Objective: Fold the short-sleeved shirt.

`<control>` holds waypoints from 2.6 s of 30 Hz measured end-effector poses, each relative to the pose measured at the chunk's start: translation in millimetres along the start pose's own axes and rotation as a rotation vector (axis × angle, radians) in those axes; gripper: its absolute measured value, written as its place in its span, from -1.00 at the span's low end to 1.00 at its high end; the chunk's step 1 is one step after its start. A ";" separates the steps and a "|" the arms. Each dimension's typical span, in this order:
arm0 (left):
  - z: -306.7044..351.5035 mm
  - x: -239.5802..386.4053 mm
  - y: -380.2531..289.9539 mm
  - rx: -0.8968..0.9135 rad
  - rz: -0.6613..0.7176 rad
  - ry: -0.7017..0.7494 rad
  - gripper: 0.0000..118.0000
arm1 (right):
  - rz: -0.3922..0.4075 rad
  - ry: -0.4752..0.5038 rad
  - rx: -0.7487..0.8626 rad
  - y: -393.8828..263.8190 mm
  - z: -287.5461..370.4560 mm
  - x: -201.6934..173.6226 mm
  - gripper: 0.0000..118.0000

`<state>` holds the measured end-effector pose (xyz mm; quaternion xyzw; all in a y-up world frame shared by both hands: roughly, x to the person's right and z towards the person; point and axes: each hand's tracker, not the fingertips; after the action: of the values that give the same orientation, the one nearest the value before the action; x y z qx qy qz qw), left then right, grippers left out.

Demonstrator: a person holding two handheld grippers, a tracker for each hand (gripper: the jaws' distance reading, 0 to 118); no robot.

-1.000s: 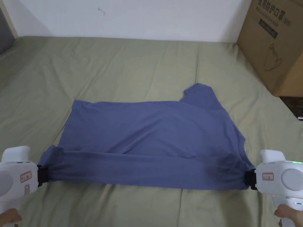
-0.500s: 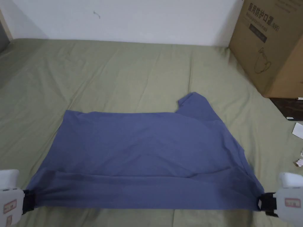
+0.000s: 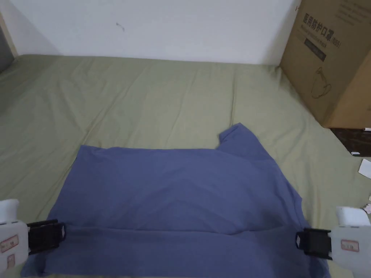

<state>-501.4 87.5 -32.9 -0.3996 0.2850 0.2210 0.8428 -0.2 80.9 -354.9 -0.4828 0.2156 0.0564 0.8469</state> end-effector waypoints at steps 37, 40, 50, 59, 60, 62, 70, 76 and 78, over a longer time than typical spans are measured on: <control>-143.5 77.9 96.8 -0.083 -0.103 0.003 -1.00 | 0.109 -0.054 -0.027 239.3 -232.9 -45.6 -1.00; -141.0 70.6 97.3 -0.077 -0.073 -0.018 -1.00 | 0.081 -0.004 -0.038 239.3 -232.6 -41.7 -1.00; -180.2 52.8 182.5 0.011 -0.064 0.010 1.00 | 0.093 -0.005 -0.019 235.2 -213.3 -42.0 -1.00; -268.1 33.9 218.1 -0.120 -0.047 0.097 0.43 | 0.114 -0.003 -0.010 232.8 -205.7 -45.4 -1.00; -272.3 32.6 213.1 -0.123 -0.042 0.098 0.43 | 0.107 0.003 -0.003 231.6 -204.8 -45.8 -1.00; -260.4 37.3 210.4 -0.067 -0.050 0.101 -0.07 | 0.108 0.013 -0.003 232.5 -203.7 -47.8 -1.00; -220.3 51.5 210.9 -0.034 -0.132 0.063 -0.96 | 0.140 0.038 0.046 231.9 -165.9 -59.5 -1.00; -138.3 41.3 201.4 0.065 -0.115 0.023 -0.96 | 0.130 0.058 0.077 217.1 -119.3 -50.7 -1.00; -107.2 33.4 188.0 0.084 -0.108 0.002 -0.96 | 0.112 0.079 0.084 203.9 -96.7 -45.1 -1.00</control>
<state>-622.1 116.3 -213.3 -0.3787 0.2730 0.1627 0.8692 -132.8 112.1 -540.4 -0.4360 0.2777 0.0758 0.8527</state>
